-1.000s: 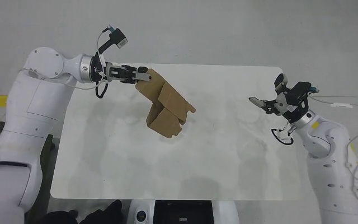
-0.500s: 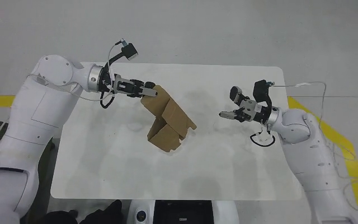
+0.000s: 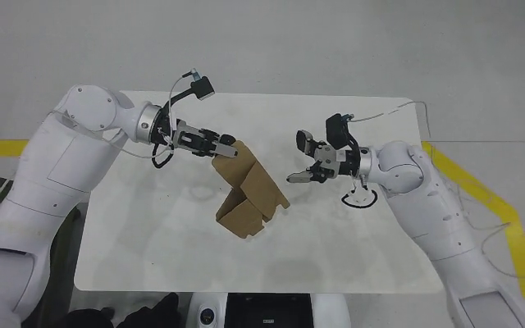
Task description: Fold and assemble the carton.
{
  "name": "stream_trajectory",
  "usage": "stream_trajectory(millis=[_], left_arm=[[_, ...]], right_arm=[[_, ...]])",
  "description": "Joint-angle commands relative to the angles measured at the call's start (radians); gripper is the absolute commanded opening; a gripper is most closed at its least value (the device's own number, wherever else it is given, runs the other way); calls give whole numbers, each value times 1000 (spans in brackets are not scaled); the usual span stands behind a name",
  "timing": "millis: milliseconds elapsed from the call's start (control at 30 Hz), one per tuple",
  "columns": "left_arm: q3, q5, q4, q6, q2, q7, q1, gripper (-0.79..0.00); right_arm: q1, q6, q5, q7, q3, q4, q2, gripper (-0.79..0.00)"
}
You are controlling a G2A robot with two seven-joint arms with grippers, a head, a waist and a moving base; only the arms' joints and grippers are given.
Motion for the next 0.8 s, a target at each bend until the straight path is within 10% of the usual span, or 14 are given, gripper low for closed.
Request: stream_trajectory(millis=[0, 767], left_arm=[[9, -7, -5, -1, 4, 1, -2, -785], [16, -77, -2, -2, 26, 1, -3, -785]], right_arm=[[18, 0, 10, -4, -34, 2, -3, 0], [73, 0, 35, -62, -115, 36, 0, 0]])
